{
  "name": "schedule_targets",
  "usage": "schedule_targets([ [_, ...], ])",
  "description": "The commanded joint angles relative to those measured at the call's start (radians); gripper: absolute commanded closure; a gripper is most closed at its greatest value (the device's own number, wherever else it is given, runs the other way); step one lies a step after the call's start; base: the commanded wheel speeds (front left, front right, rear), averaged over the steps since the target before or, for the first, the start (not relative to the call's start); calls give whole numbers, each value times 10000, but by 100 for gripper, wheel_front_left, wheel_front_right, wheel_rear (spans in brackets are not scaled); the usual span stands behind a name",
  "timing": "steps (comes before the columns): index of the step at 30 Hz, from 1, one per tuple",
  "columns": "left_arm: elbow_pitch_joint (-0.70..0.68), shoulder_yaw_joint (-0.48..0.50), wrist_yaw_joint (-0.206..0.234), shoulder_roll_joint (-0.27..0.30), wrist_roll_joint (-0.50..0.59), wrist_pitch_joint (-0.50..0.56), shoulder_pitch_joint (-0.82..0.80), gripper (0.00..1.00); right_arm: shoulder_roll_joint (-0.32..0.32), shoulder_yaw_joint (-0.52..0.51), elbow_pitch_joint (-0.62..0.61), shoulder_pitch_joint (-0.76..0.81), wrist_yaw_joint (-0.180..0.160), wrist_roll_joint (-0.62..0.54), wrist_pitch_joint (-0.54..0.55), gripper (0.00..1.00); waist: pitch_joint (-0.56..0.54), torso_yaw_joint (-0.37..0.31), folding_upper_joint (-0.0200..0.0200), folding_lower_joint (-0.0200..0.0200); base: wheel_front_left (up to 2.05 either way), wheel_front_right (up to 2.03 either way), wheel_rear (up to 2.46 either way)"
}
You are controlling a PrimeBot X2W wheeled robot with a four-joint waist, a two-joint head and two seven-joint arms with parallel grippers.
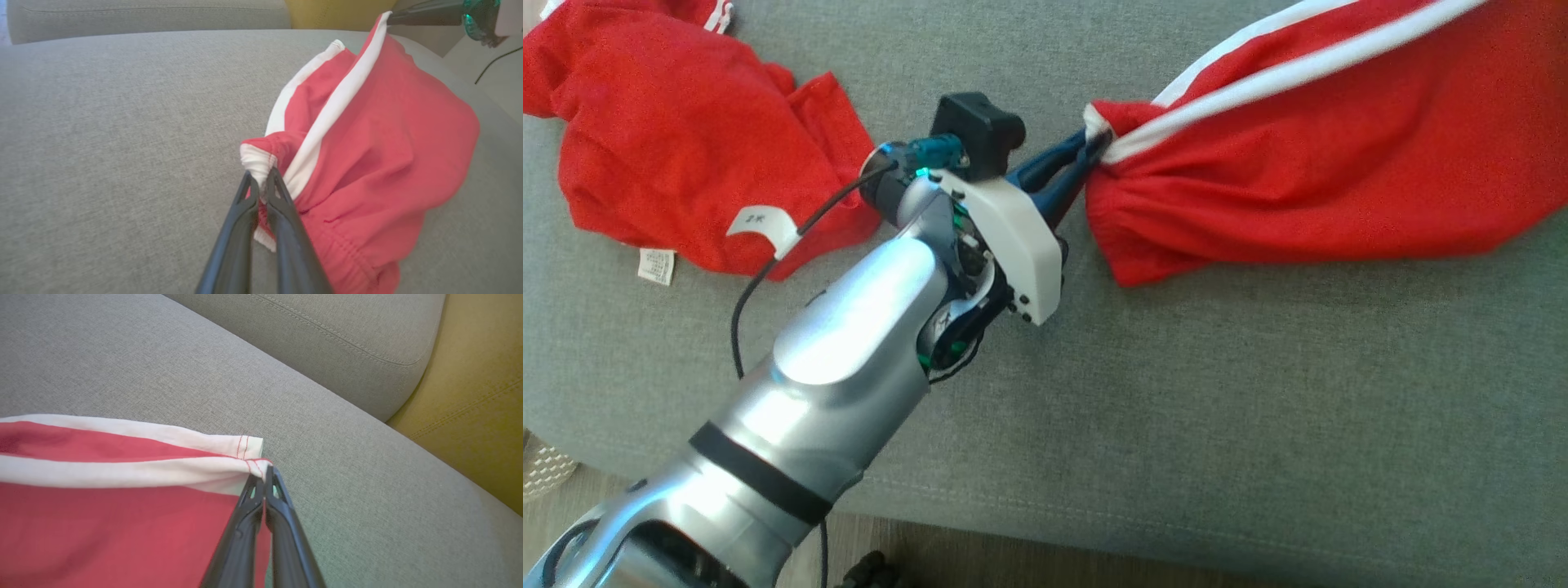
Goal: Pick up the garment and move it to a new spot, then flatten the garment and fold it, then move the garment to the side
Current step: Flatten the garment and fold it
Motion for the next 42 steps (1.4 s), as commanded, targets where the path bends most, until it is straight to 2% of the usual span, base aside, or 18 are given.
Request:
schedule_targets([
  [1, -143, 442, 47, 118, 55, -132, -468, 100, -59, 15, 9, -104, -7, 70, -182, 100, 36, 24, 0, -1, 0, 0, 0],
  [10, 389, 400, -5, -117, 81, -415, -722, 99, 201, 491, 520, -398, -7, 186, -764, 100, 172, 52, 0, -1, 0, 0, 0],
  [11, 448, 415, 20, -145, 76, -463, -737, 21, 224, 541, 582, -422, -7, 214, -803, 100, 180, 61, 0, -1, 0, 0, 0],
  [12, 505, 426, 43, -170, 75, -509, -753, 0, 257, 566, 649, -456, -7, 246, -871, 100, 192, 65, 0, -1, 0, 0, 0],
  [13, 567, 436, 63, -194, 65, -537, -766, 0, 289, 555, 741, -525, -7, 197, -1053, 25, 205, 70, 0, -1, 0, 0, 0],
  [14, 633, 458, 86, -224, 32, -553, -769, 0, 344, 503, 886, -556, -7, 226, -1202, 0, 212, 80, 0, -1, 0, 0, 0],
  [19, 878, 655, 340, -285, 36, -1004, -823, 0, 678, 215, 1592, -672, -7, 306, -2023, 0, 269, 94, 0, -1, 0, 0, 0],
  [24, 1062, 944, 497, -348, -117, -1490, -781, 0, 1015, 250, 2078, -578, -7, 342, -2236, 0, 234, 51, 0, -1, 0, 0, 0],
  [31, 1260, 1476, 792, -391, -264, -2273, -560, 0, 1441, 105, 2672, -192, -7, 384, -3344, 0, -327, -140, 0, -1, 0, 0, 0],
  [35, 1064, 2272, 820, -365, -718, -2504, -34, 0, 1718, 275, 2828, 12, -7, -243, -4371, 0, -845, -439, 0, -1, 0, 0, 0],
  [37, 897, 2696, 800, -316, -874, -2544, 231, 0, 1981, 57, 2940, 138, -7, -191, -4888, 0, -1118, -547, 0, -1, 0, 0, 0],
  [42, 168, 3869, 904, -283, -573, -2564, 1032, 0, 2408, -482, 3089, 585, -7, -296, -5982, 0, -1850, -754, 0, -1, 0, 0, 0],
])
